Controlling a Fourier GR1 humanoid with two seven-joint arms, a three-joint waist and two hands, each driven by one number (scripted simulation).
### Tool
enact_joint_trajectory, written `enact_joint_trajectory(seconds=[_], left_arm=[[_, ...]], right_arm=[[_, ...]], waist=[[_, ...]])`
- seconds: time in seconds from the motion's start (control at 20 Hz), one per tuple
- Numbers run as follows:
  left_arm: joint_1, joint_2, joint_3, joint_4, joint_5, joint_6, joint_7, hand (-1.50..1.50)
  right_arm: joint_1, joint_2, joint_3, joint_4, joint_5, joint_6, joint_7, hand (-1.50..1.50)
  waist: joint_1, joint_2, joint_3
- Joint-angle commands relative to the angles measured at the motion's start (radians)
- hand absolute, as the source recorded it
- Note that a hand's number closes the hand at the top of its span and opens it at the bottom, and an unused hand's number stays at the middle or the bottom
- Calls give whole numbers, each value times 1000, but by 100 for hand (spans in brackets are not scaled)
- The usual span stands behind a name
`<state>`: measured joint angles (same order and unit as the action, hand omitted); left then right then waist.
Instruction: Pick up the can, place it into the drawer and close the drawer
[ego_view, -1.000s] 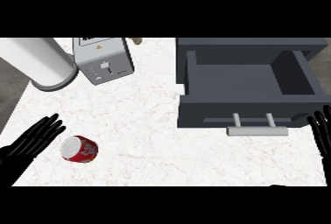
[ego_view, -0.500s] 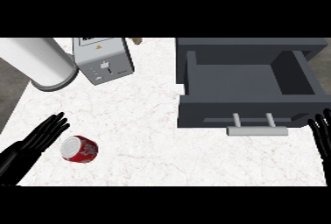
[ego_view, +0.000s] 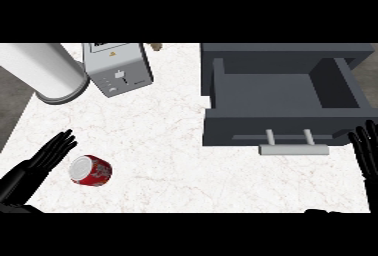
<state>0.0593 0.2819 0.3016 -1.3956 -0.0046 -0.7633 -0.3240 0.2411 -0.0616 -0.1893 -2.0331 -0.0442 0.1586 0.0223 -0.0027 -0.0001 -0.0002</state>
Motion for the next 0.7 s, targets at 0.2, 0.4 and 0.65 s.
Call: enact_joint_trajectory(seconds=[0.2,0.4,0.65], left_arm=[[-111,46,-29,250,-125,40,-180,-150],[-95,59,-50,319,-149,53,-284,-150],[-96,89,-68,380,-157,72,-322,-150]], right_arm=[[-44,-39,-71,0,-49,27,33,-150],[-39,-14,-63,49,-22,21,-24,-150],[46,26,-31,-63,-1,18,-5,-150]], waist=[[-2,0,0],[-1,0,0],[-2,-1,0]])
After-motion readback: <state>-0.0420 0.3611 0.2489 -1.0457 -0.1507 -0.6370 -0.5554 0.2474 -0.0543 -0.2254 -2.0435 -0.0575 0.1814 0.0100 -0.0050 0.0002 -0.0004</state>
